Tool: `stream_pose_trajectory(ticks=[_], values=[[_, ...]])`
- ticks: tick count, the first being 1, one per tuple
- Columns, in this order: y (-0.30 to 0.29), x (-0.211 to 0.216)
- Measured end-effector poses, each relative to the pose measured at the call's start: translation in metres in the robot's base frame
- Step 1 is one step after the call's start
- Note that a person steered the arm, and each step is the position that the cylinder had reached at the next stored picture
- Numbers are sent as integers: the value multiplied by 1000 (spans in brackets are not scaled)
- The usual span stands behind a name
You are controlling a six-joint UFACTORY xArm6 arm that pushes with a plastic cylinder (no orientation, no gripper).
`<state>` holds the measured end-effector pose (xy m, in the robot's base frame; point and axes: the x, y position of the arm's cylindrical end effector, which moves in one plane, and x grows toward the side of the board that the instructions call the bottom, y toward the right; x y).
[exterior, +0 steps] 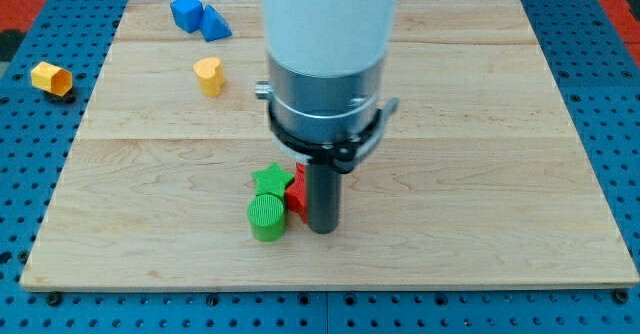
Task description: Move the red star into the red circle
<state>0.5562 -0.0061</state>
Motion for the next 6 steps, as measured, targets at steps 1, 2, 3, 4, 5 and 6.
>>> stream_pose_trajectory(ticks=[1,2,3,4,5,6], values=[[0,23],[-15,20],[1,-1],[-16,-35],[-14,-60],[-14,-104]])
